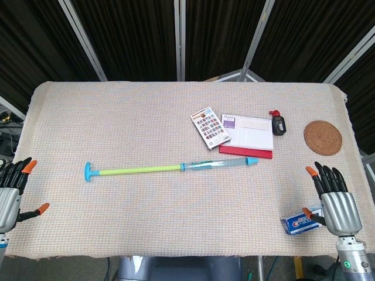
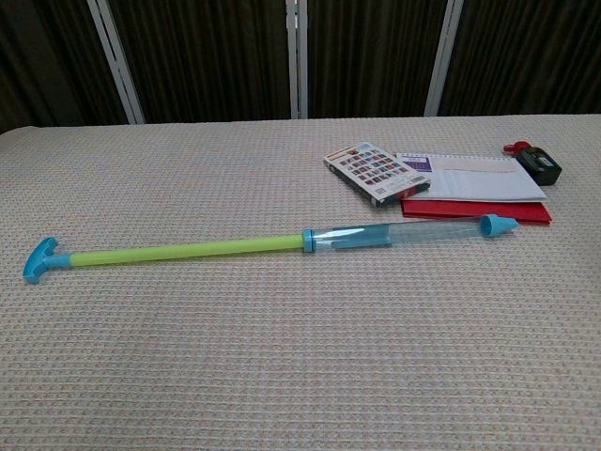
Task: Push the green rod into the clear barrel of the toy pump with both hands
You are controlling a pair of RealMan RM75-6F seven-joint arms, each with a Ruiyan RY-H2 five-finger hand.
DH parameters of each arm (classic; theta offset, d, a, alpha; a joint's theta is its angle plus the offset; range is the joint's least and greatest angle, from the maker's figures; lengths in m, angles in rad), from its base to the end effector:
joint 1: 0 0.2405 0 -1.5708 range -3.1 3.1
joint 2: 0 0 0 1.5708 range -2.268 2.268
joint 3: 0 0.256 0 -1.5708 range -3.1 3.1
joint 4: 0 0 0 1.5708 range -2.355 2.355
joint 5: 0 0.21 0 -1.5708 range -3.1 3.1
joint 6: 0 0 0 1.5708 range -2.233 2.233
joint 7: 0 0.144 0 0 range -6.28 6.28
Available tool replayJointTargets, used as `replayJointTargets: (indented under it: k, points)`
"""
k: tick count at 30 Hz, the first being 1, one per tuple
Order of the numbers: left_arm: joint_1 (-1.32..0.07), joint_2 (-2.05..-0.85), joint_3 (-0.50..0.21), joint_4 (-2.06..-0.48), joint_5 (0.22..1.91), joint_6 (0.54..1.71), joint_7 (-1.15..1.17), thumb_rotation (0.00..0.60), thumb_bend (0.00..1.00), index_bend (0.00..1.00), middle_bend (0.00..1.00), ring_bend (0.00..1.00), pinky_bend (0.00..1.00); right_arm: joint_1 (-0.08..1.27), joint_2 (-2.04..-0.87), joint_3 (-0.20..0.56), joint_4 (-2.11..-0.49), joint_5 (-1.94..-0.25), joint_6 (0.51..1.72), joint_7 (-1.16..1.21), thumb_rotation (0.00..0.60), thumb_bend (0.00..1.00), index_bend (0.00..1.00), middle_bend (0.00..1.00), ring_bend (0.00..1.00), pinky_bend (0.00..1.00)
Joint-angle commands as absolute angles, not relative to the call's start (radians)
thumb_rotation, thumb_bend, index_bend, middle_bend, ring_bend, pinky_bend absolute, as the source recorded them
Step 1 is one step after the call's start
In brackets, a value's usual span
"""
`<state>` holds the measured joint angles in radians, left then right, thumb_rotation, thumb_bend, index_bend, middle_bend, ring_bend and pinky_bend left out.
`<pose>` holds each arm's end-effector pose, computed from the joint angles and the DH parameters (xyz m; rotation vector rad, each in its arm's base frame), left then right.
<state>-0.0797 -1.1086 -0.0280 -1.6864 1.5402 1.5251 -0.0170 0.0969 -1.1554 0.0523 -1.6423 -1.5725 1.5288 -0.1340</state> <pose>-0.2921 0.1736 0.1561 -1.3818 -0.9395 -0.9970 -0.2873 -0.1836 0.1475 1.4461 -0.7781 0.9332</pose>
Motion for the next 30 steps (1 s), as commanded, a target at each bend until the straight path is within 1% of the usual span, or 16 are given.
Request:
replayJointTargets:
  k: [1, 6, 10, 11, 12, 13, 14, 15, 16, 18, 19, 21, 24, 26, 30]
  points:
    - [-0.080, -1.109, -0.027, -1.686, 1.541, 1.524, -0.014, 0.600, 0.00, 0.00, 0.00, 0.00, 0.00, 0.095, -1.152, 0.052, -1.644, -1.576, 1.532, -0.129, 0.600, 0.00, 0.00, 0.00, 0.00, 0.00]
    - [-0.079, -1.110, -0.026, -1.680, 1.535, 1.519, -0.013, 0.600, 0.00, 0.00, 0.00, 0.00, 0.00, 0.095, -1.152, 0.049, -1.645, -1.581, 1.530, -0.128, 0.600, 0.00, 0.00, 0.00, 0.00, 0.00]
    - [-0.077, -1.109, -0.027, -1.683, 1.535, 1.523, -0.015, 0.600, 0.00, 0.00, 0.00, 0.00, 0.00, 0.108, -1.155, 0.044, -1.640, -1.575, 1.495, -0.121, 0.600, 0.00, 0.00, 0.00, 0.00, 0.00]
    - [-0.077, -1.109, -0.028, -1.684, 1.537, 1.524, -0.013, 0.600, 0.00, 0.00, 0.00, 0.00, 0.00, 0.118, -1.155, 0.047, -1.638, -1.571, 1.478, -0.119, 0.600, 0.00, 0.00, 0.05, 0.04, 0.00]
    - [-0.078, -1.109, -0.028, -1.684, 1.538, 1.524, -0.011, 0.600, 0.00, 0.00, 0.00, 0.00, 0.00, 0.126, -1.155, 0.050, -1.638, -1.568, 1.466, -0.117, 0.600, 0.00, 0.00, 0.12, 0.11, 0.00]
    - [-0.080, -1.112, -0.029, -1.683, 1.537, 1.521, -0.007, 0.600, 0.00, 0.00, 0.00, 0.00, 0.00, 0.150, -1.159, 0.062, -1.634, -1.558, 1.431, -0.111, 0.600, 0.00, 0.00, 0.29, 0.29, 0.02]
    - [-0.084, -1.115, -0.029, -1.679, 1.532, 1.510, -0.001, 0.600, 0.00, 0.00, 0.00, 0.00, 0.00, 0.204, -1.167, 0.077, -1.624, -1.549, 1.353, -0.117, 0.600, 0.00, 0.00, 0.42, 0.43, 0.09]
    - [-0.088, -1.120, -0.032, -1.675, 1.523, 1.500, 0.005, 0.600, 0.00, 0.00, 0.00, 0.00, 0.00, 0.263, -1.180, 0.106, -1.599, -1.519, 1.270, -0.121, 0.600, 0.00, 0.00, 0.60, 0.63, 0.28]
    - [-0.090, -1.122, -0.033, -1.673, 1.517, 1.495, 0.009, 0.600, 0.00, 0.00, 0.00, 0.00, 0.00, 0.291, -1.189, 0.118, -1.584, -1.508, 1.234, -0.126, 0.600, 0.00, 0.00, 0.73, 0.76, 0.52]
    - [-0.092, -1.126, -0.035, -1.669, 1.506, 1.487, 0.016, 0.600, 0.00, 0.00, 0.00, 0.00, 0.00, 0.342, -1.210, 0.137, -1.559, -1.486, 1.167, -0.136, 0.600, 0.00, 0.00, 0.85, 0.89, 0.85]
    - [-0.092, -1.127, -0.036, -1.667, 1.500, 1.484, 0.020, 0.600, 0.00, 0.00, 0.00, 0.00, 0.00, 0.365, -1.222, 0.146, -1.547, -1.475, 1.136, -0.138, 0.600, 0.00, 0.00, 0.89, 0.93, 0.94]
    - [-0.094, -1.134, -0.039, -1.659, 1.485, 1.474, 0.031, 0.600, 0.00, 0.00, 0.00, 0.00, 0.00, 0.424, -1.256, 0.168, -1.520, -1.442, 1.060, -0.132, 0.600, 0.00, 0.00, 0.93, 0.98, 1.00]
    - [-0.097, -1.139, -0.041, -1.652, 1.470, 1.462, 0.038, 0.600, 0.00, 0.00, 0.00, 0.00, 0.00, 0.485, -1.296, 0.188, -1.488, -1.403, 0.980, -0.119, 0.600, 0.00, 0.01, 0.98, 1.00, 1.00]
    - [-0.099, -1.143, -0.044, -1.645, 1.460, 1.454, 0.041, 0.600, 0.00, 0.00, 0.00, 0.00, 0.00, 0.527, -1.329, 0.199, -1.457, -1.378, 0.928, -0.117, 0.600, 0.00, 0.03, 0.99, 1.00, 1.00]
    - [-0.103, -1.148, -0.048, -1.638, 1.449, 1.446, 0.045, 0.600, 0.00, 0.00, 0.00, 0.00, 0.00, 0.587, -1.400, 0.211, -1.394, -1.338, 0.869, -0.126, 0.600, 0.00, 0.14, 1.00, 1.00, 1.00]
